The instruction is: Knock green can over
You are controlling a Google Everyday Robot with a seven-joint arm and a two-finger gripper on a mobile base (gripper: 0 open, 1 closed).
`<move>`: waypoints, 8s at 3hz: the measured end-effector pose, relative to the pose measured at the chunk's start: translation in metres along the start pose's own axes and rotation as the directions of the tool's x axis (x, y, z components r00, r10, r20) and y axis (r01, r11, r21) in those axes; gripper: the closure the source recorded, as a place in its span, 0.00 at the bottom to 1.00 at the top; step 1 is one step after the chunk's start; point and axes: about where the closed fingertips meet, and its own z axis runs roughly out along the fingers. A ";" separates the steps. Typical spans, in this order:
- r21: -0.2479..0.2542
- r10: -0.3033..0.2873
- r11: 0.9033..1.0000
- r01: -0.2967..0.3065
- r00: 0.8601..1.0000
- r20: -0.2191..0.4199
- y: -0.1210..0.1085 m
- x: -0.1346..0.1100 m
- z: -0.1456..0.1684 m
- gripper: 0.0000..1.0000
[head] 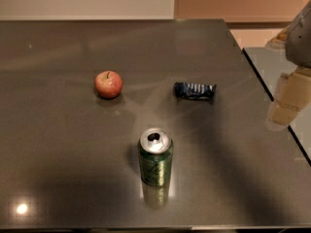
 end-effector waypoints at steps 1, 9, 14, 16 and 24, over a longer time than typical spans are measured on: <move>0.000 0.000 1.000 0.000 1.000 0.000 0.000 0.000 0.000 0.00; -0.246 -0.072 0.924 0.292 0.766 0.638 0.140 -0.162 0.077 0.00; -0.215 -0.062 0.937 0.274 0.739 0.671 0.135 -0.164 0.060 0.87; -0.201 -0.117 0.951 0.235 0.875 0.470 0.084 -0.146 0.048 1.00; -0.252 -0.450 0.860 0.444 0.892 0.036 0.075 -0.113 0.106 0.00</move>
Offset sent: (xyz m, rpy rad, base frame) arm -0.0038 0.0104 -0.0016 0.0495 0.0236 0.0349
